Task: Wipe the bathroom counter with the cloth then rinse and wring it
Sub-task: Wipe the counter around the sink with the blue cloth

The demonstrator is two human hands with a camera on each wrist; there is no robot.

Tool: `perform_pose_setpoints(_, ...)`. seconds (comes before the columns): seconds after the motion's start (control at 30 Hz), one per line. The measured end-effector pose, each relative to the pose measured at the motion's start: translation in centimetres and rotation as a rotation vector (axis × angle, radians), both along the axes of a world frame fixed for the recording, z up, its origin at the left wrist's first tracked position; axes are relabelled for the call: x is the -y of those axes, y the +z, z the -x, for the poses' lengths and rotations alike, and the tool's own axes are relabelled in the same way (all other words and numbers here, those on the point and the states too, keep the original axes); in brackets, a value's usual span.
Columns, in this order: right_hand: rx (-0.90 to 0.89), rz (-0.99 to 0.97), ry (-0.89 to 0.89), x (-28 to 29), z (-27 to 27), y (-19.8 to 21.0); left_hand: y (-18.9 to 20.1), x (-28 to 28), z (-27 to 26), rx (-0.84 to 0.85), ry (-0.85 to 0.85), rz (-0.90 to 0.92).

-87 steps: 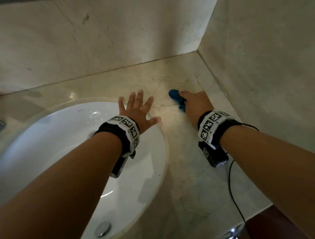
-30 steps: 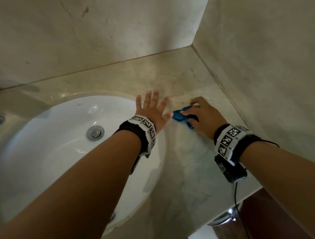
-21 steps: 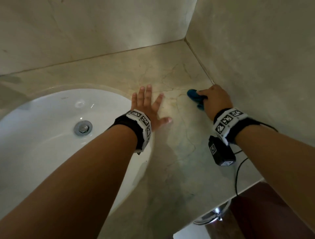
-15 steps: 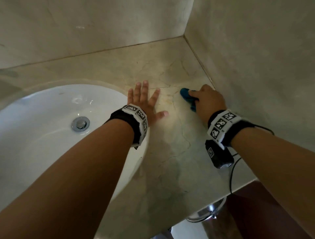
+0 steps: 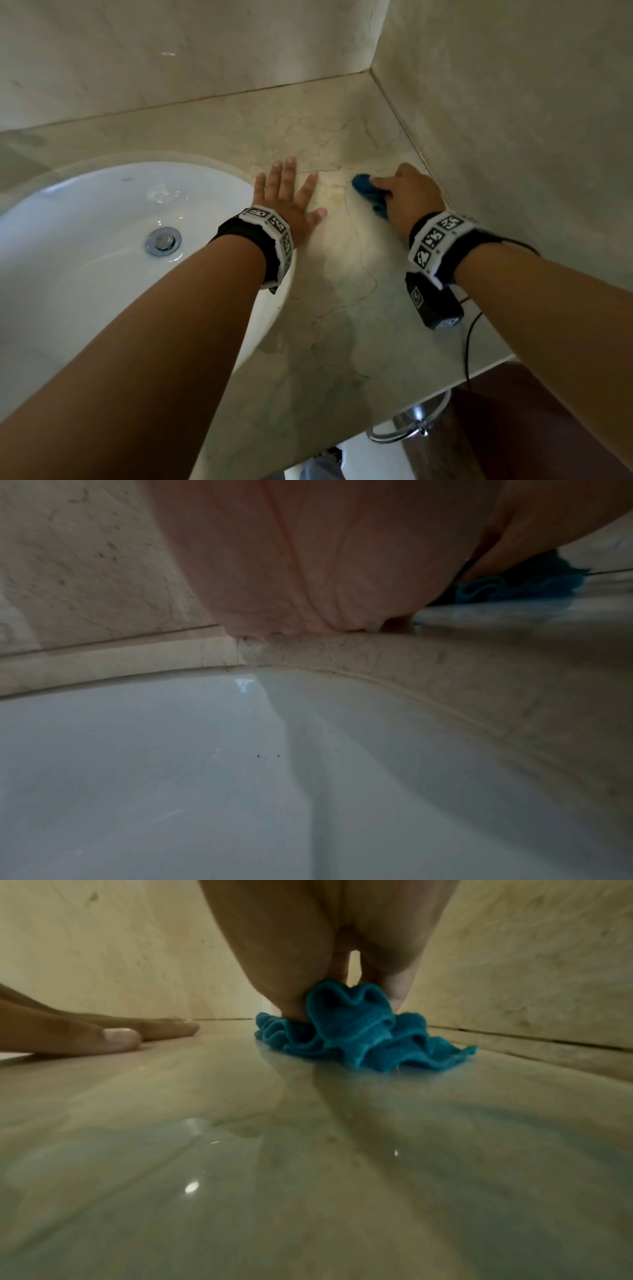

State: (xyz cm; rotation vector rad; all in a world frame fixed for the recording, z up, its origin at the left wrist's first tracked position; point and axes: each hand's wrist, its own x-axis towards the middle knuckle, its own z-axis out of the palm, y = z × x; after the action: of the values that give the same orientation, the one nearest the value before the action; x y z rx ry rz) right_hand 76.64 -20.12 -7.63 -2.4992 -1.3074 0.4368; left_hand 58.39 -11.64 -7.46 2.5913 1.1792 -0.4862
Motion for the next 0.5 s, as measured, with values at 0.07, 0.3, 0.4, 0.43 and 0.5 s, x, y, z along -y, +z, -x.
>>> perform_pose_setpoints(0.07,-0.051,-0.029,-0.045,-0.1,-0.1,0.1,0.0,0.2,0.0,-0.019,0.004,0.008)
perform_pose_setpoints(0.3,-0.036,-0.085,0.329,3.5,5.4,-0.2,-0.2,1.6,0.7,-0.026,0.003,-0.015)
perform_pose_setpoints(0.4,0.05,-0.061,0.437,4.3,6.1,-0.2,-0.2,2.0,1.0,-0.007,0.005,-0.021)
perform_pose_setpoints(0.43,0.065,-0.039,0.41,3.6,5.3,-0.2,-0.2,2.0,1.1,-0.007,0.007,-0.021)
perform_pose_setpoints(0.5,0.155,0.014,0.302,1.7,3.0,0.7,-0.3,2.0,1.1,-0.01,0.012,-0.017)
